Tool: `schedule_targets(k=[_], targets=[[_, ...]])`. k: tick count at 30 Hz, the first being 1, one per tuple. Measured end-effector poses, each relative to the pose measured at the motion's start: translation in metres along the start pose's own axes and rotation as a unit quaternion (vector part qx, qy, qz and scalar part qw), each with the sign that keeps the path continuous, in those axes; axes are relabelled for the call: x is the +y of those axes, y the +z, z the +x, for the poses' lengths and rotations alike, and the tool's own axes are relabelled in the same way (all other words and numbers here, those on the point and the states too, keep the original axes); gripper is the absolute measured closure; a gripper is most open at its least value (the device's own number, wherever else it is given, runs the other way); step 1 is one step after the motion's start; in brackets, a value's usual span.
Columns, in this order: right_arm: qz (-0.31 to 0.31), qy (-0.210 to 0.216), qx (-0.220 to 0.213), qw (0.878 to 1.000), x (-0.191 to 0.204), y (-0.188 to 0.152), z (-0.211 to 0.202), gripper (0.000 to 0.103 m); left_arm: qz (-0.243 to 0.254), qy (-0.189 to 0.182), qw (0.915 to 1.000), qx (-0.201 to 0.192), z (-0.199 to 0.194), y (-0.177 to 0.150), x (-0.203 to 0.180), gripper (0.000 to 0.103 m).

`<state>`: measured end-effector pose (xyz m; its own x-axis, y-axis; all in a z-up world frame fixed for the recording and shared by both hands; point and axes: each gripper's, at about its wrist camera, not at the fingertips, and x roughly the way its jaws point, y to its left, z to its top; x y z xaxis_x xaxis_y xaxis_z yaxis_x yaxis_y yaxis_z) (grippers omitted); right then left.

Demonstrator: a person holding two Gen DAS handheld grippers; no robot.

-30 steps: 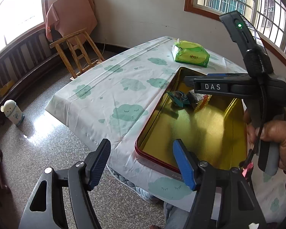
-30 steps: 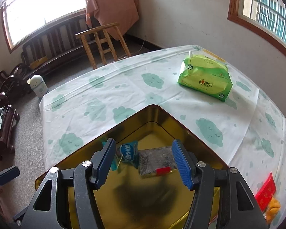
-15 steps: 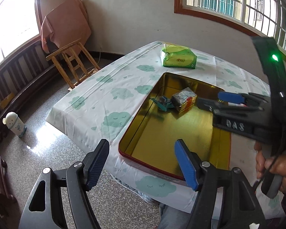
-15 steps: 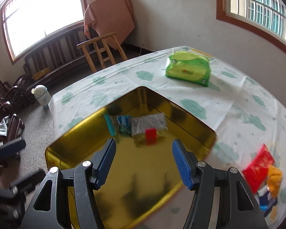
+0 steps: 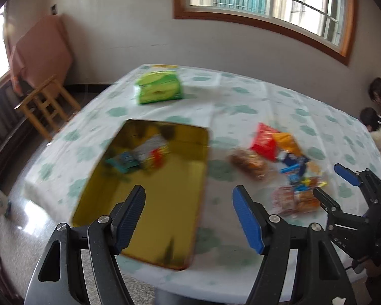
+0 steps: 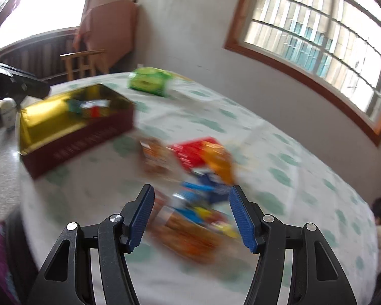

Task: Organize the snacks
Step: 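Move the left gripper to the clear fried-snack bag and grasp it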

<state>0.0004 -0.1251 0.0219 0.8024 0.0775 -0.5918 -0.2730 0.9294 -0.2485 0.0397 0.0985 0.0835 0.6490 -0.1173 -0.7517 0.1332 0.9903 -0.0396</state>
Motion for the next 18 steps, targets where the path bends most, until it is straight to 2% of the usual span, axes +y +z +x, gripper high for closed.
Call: schedule_targets(k=[3,6,9,13,15,18], targets=[[0.020,-0.040,0.022,0.999,-0.038,-0.023,0.006,0.041,0.006,-0.037,0.9989,0.026,0.022,0.016,-0.032,0.033],[0.067,-0.037,0.023,0.997,-0.069,-0.040,0.005,0.041,0.001,-0.051,0.9971,0.057,0.053,0.030,-0.054,0.033],[0.089,-0.042,0.009,0.995,-0.082,-0.046,0.000,0.041,-0.010,-0.078,0.9914,0.105,0.095,0.043,-0.072,0.033],[0.109,-0.035,-0.010,0.993,-0.083,-0.048,-0.005,0.041,-0.029,-0.074,0.9856,0.150,0.138,0.051,-0.083,0.033],[0.114,-0.032,-0.018,0.993,-0.083,-0.049,-0.007,0.041,-0.043,-0.056,0.9833,0.167,0.156,0.054,-0.084,0.035],[0.126,-0.027,-0.029,0.991,-0.086,-0.053,-0.009,0.040,-0.052,-0.039,0.9795,0.191,0.179,0.054,-0.084,0.041]])
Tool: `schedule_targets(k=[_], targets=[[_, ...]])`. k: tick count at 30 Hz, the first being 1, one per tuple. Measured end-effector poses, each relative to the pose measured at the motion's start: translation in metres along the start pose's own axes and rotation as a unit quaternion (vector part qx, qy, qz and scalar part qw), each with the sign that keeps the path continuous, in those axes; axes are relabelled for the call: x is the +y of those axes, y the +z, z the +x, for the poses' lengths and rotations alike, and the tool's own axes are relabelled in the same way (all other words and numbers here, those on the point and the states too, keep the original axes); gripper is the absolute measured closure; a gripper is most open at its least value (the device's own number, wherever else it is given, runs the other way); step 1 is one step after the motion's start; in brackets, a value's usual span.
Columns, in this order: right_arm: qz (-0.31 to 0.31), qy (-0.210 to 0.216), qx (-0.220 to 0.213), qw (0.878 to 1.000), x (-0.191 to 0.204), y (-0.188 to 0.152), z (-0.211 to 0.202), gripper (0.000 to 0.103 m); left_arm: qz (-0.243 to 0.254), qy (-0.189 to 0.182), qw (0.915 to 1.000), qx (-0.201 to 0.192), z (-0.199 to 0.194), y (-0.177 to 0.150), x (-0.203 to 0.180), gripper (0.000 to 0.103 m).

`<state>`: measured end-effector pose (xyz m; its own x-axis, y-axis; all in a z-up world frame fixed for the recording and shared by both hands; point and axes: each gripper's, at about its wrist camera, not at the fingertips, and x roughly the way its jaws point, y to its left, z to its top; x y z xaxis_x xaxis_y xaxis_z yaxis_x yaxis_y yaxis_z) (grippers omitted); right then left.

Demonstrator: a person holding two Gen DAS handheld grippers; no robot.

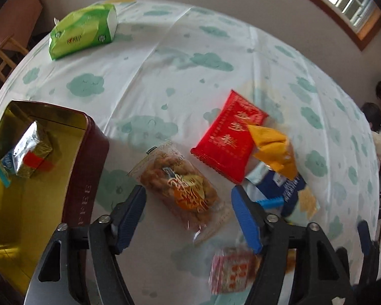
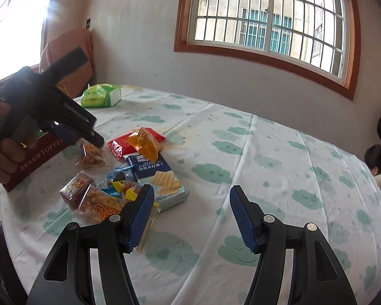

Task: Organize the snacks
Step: 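Move the left gripper to the clear fried-snack bag and grasp it, then lift the fried-snack bag with the left gripper while the right grasps a yellow candy packet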

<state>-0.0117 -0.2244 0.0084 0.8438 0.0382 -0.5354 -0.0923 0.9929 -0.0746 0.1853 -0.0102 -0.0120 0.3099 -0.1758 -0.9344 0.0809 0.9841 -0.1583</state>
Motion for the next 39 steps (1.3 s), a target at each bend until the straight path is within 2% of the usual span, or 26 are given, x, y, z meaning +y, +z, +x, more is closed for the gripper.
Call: schedule_targets(k=[2,4,6,9,11,13,14,15,16,18,22,26,28,33,36,39], targets=[[0.007,0.003,-0.002,1.000,-0.003,-0.002,0.000,0.040,-0.008,0.016,0.9998,0.010,0.010,0.003,0.002,0.045],[0.016,0.007,-0.003,1.000,-0.007,-0.003,-0.001,0.040,-0.020,0.007,0.9997,0.013,0.015,0.002,0.004,0.045],[0.020,0.010,-0.006,1.000,-0.009,-0.003,-0.001,0.040,-0.018,0.016,0.9997,-0.001,0.016,0.001,0.002,0.049],[0.018,0.013,-0.008,1.000,-0.007,-0.003,-0.002,0.039,-0.002,0.033,0.9994,-0.011,0.018,-0.001,-0.005,0.050],[0.019,0.014,-0.012,1.000,-0.008,-0.004,-0.003,0.038,0.015,0.039,0.9991,-0.013,0.020,-0.002,-0.010,0.042],[0.025,0.015,-0.014,0.999,-0.010,-0.004,-0.003,0.034,0.022,0.042,0.9987,-0.020,0.023,-0.003,-0.014,0.039],[0.028,0.015,-0.013,0.999,-0.012,-0.004,-0.003,0.034,0.026,0.047,0.9982,-0.025,0.023,-0.004,-0.016,0.041],[0.030,0.015,-0.012,0.999,-0.012,-0.004,-0.003,0.034,0.030,0.056,0.9975,-0.031,0.022,-0.005,-0.016,0.048],[0.030,0.014,-0.012,0.999,-0.012,-0.004,-0.002,0.033,0.034,0.061,0.9965,-0.045,0.021,-0.006,-0.016,0.060],[0.028,0.014,-0.010,0.999,-0.011,-0.003,-0.001,0.033,0.030,0.052,0.9970,-0.049,0.020,-0.006,-0.012,0.060],[0.034,0.012,-0.004,0.999,-0.013,-0.004,0.001,0.031,0.038,0.067,0.9953,-0.060,0.013,-0.017,-0.017,0.061],[0.036,0.022,-0.007,0.999,-0.014,-0.005,0.000,0.031,0.057,0.061,0.9917,-0.098,-0.016,-0.042,-0.024,0.061],[0.037,0.053,0.009,0.998,-0.012,-0.007,0.002,0.031,0.055,0.047,0.9915,-0.108,-0.033,-0.055,-0.021,0.066],[0.075,0.114,0.046,0.990,-0.008,-0.016,0.003,0.031,0.042,0.026,0.9919,-0.117,-0.063,-0.082,-0.008,0.066],[0.091,0.126,0.055,0.986,-0.002,-0.019,0.001,0.031,0.032,0.012,0.9926,-0.116,-0.071,-0.091,-0.003,0.066],[0.098,0.117,0.061,0.986,-0.002,-0.018,0.001,0.031,0.037,0.004,0.9926,-0.116,-0.079,-0.102,0.000,0.066]])
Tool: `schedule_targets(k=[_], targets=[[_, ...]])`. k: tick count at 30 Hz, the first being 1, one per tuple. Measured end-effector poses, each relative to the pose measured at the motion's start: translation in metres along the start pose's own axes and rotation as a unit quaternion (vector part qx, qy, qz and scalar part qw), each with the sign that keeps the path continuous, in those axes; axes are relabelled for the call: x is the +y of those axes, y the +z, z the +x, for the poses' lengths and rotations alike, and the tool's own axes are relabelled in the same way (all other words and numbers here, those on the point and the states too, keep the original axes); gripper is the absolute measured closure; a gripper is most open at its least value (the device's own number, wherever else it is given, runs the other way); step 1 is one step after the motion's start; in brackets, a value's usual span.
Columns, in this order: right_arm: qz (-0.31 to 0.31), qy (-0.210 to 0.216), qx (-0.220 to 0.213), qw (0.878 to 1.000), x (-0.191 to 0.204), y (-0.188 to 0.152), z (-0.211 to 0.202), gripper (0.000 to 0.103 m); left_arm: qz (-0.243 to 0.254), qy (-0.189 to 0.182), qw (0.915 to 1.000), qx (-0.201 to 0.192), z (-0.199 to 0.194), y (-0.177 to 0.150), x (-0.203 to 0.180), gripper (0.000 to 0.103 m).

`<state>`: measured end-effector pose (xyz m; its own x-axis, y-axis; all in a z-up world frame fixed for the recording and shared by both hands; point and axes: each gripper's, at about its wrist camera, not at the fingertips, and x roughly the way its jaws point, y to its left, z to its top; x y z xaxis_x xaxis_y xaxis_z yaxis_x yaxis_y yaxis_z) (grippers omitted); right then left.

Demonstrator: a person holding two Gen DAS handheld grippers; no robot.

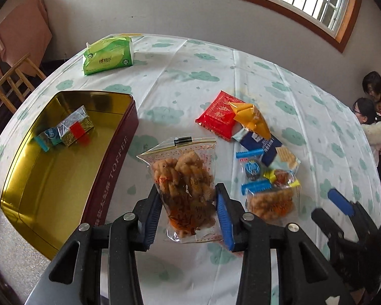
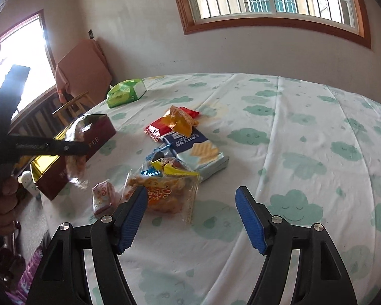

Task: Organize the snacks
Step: 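Lift the fried-snack bag with the left gripper while the right grasps a yellow candy packet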

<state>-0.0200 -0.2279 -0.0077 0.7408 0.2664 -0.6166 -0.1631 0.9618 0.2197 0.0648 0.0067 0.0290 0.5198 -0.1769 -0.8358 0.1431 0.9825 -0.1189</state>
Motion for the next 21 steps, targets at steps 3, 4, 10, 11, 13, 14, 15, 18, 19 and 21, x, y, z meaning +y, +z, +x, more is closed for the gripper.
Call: schedule_targets(k=[3,4,10,11,13,14,15,18,19,21], targets=[[-0.006,-0.003,0.003,1.000,0.001,0.005,0.002,0.031,0.005,-0.006,1.0000,-0.002,-0.007,-0.005,0.000,0.066],[-0.014,0.002,0.006,1.000,0.004,0.007,0.004,0.031,0.009,-0.007,0.9999,-0.005,-0.010,-0.007,0.000,0.066],[-0.064,0.019,0.015,0.998,0.017,0.022,0.015,0.038,0.012,-0.018,0.9998,0.000,-0.018,-0.016,0.004,0.066],[-0.070,0.022,0.021,0.997,0.018,0.025,0.019,0.043,0.011,-0.018,0.9998,0.000,-0.019,-0.017,0.005,0.066],[-0.080,0.033,0.043,0.995,0.019,0.032,0.033,0.057,0.011,-0.018,0.9998,-0.001,-0.020,-0.019,0.007,0.066],[-0.086,0.033,0.053,0.994,0.020,0.032,0.038,0.057,0.011,-0.016,0.9998,-0.002,-0.021,-0.019,0.007,0.066],[-0.092,0.032,0.060,0.993,0.021,0.033,0.044,0.057,0.010,-0.016,0.9998,-0.003,-0.021,-0.020,0.008,0.066],[-0.094,0.043,0.064,0.993,0.024,0.038,0.053,0.057,0.009,-0.017,0.9998,-0.007,-0.023,-0.019,0.010,0.066],[-0.100,0.039,0.070,0.992,0.026,0.039,0.058,0.057,0.011,-0.016,0.9998,-0.007,-0.023,-0.019,0.009,0.066],[-0.106,0.027,0.079,0.991,0.027,0.041,0.066,0.057,0.012,-0.018,0.9997,-0.007,-0.023,-0.018,0.008,0.066]])
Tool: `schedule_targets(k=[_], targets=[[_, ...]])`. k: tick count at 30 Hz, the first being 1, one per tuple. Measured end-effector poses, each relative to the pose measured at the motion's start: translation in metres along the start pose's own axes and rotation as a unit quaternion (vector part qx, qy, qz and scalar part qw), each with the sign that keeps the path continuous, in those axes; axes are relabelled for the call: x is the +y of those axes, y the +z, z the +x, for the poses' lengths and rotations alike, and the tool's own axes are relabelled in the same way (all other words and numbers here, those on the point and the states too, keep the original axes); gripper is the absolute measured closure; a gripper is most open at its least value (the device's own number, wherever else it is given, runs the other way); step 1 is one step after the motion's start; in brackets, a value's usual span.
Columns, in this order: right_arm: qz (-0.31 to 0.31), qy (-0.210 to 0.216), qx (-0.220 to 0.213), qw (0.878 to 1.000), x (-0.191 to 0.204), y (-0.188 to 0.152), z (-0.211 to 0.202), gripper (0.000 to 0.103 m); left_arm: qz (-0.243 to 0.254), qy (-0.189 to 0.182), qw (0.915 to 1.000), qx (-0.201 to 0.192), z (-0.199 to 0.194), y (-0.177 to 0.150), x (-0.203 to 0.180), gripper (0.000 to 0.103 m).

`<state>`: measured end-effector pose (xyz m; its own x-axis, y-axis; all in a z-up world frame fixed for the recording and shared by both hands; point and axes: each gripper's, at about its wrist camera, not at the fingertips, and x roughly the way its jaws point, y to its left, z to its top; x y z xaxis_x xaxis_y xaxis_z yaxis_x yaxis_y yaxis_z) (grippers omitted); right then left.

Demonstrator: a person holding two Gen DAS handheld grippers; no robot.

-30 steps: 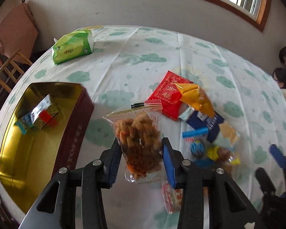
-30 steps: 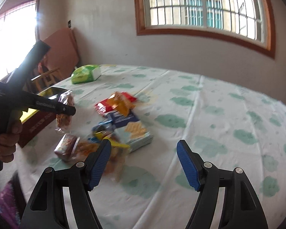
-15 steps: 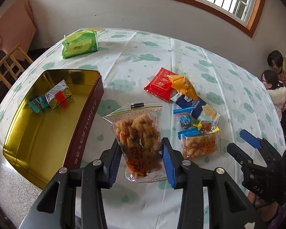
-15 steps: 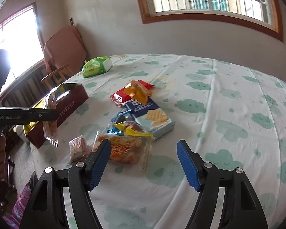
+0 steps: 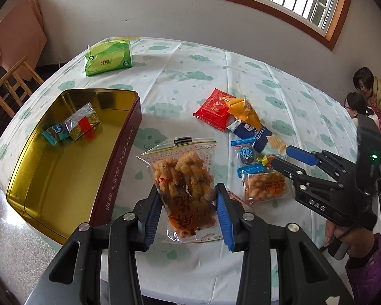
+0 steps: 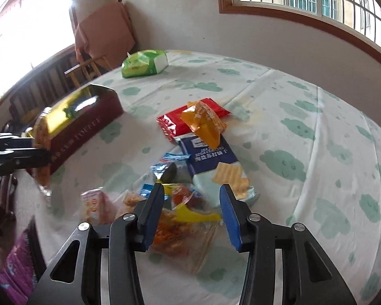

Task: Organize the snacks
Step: 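Lift the fried-snack bag with the left gripper while the right grasps a yellow candy packet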

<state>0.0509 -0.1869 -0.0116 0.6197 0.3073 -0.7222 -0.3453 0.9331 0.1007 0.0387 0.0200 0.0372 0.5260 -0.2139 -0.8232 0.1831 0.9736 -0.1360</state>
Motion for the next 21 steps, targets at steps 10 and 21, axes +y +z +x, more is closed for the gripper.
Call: schedule_targets(k=[10,21], targets=[[0.017,0.018,0.025,0.999,-0.004,0.003,0.009,0.073,0.003,-0.005,1.0000,-0.001,-0.002,0.000,-0.002,0.066],[0.013,0.045,-0.043,0.998,0.037,0.018,-0.039,0.076,-0.008,-0.001,0.9998,-0.018,-0.020,0.000,0.010,0.066]])
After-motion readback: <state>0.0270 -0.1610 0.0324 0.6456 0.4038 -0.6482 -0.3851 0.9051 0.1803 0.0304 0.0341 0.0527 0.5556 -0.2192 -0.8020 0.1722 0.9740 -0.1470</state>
